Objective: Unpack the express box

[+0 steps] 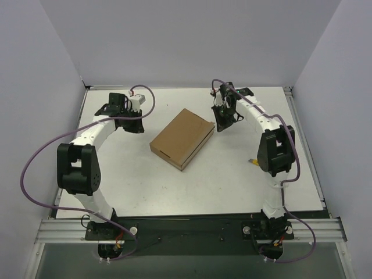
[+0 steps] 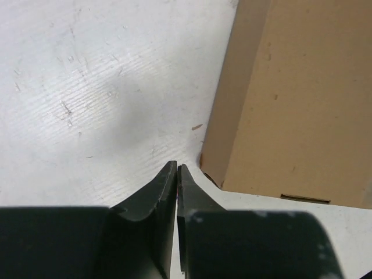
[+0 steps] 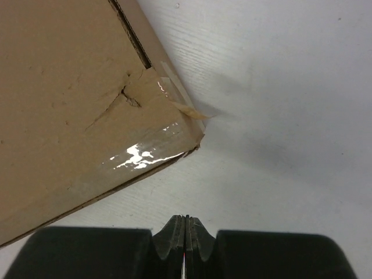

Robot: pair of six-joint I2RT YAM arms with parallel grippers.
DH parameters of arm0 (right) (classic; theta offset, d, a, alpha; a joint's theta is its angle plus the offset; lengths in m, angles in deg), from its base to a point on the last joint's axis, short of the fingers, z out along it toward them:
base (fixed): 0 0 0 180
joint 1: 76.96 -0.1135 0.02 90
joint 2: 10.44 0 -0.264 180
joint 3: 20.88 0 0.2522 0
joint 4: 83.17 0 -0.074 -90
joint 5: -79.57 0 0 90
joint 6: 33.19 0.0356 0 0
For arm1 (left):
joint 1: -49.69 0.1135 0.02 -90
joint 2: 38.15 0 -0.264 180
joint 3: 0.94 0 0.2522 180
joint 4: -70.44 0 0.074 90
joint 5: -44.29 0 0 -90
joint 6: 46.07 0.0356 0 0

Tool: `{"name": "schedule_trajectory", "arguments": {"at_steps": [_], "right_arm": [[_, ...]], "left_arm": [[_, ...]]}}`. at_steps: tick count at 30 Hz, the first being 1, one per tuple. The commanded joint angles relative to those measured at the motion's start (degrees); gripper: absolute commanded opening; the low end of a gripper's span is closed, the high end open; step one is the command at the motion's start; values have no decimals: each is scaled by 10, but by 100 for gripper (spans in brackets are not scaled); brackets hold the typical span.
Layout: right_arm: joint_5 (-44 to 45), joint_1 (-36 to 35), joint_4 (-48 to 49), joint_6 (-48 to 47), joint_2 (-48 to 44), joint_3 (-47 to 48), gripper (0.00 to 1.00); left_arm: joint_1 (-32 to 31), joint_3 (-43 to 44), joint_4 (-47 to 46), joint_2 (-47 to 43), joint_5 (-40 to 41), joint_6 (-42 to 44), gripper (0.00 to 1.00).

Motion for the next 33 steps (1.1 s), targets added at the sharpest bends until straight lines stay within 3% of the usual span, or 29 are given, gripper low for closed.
{"name": "schedule_trajectory", "arguments": {"at_steps": [1,18,26,33], "right_arm": [[26,-24,-18,-8,32,24,0],[45,-54,0,-2,163,205,0],[51,-59,14,12,177,215,0],[27,-62,21,18,194,238,0]], "left_arm": [[-1,-13,-25,31,-2,-5,11],[-88,-97,-2,-8,-61,76,9],[-106,-137,8,-53,-66,105,9],[-146,-80,8,-10,-68,119,9]]}}
